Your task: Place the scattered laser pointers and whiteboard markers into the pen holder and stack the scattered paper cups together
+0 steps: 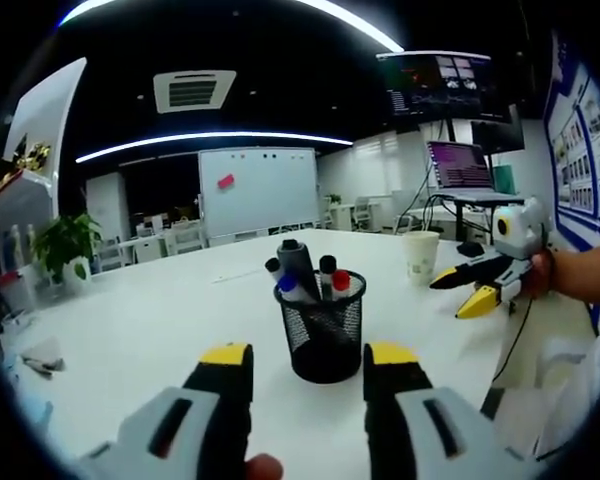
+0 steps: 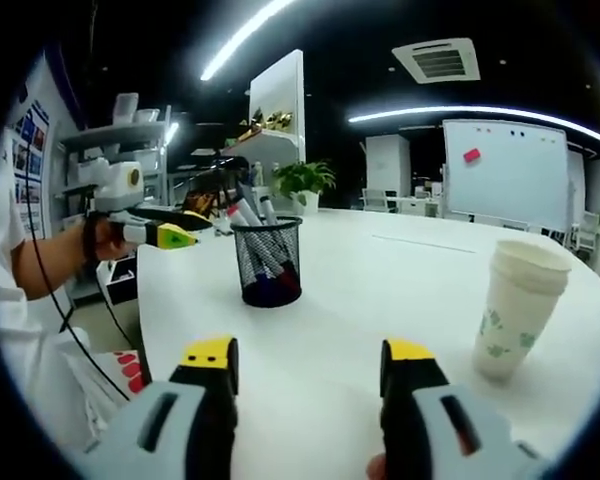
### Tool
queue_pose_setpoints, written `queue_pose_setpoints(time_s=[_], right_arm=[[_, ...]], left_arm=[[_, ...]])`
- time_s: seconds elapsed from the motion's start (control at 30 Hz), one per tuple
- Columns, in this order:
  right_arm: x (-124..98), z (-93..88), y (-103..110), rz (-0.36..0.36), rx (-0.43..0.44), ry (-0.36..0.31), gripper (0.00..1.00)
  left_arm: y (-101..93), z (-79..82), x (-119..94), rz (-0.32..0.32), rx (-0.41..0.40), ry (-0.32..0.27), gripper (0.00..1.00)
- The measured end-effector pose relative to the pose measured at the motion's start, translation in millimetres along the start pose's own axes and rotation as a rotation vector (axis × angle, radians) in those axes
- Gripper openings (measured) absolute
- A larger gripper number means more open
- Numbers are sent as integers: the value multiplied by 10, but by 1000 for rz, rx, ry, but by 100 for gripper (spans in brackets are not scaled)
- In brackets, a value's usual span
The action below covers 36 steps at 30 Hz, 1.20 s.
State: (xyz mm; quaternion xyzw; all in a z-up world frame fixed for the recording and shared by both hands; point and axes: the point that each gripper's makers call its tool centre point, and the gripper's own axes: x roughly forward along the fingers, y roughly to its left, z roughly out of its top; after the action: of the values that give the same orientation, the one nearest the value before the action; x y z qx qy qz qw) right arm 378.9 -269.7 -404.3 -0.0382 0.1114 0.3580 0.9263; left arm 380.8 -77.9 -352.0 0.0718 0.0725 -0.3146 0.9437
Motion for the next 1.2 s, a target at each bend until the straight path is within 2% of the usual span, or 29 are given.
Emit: queue_pose_setpoints(time_s=[0.2,0.27,0.4,0.83,1.07,1.2], right_arm=[[-2,0,23,6,0,-1,56],[-13,31,82,29,-10,-14,57],[1,-16,81,30,-19,6,58],[-36,-163,-68,-25,6,58,59],[-89,-180,-97,-37,11,59,59],[-131,-188,-178,-70,23,53,59]], left_arm=[[7,29,6,2,0,-8,45],[14,27,4,3,-1,-8,45],[31,9,3,5,-1,-4,45],[61,1,-10,15,-18,-5,44],[114,-18,-31,28,-18,2,44],[115,-17,-31,26,-17,2,44]])
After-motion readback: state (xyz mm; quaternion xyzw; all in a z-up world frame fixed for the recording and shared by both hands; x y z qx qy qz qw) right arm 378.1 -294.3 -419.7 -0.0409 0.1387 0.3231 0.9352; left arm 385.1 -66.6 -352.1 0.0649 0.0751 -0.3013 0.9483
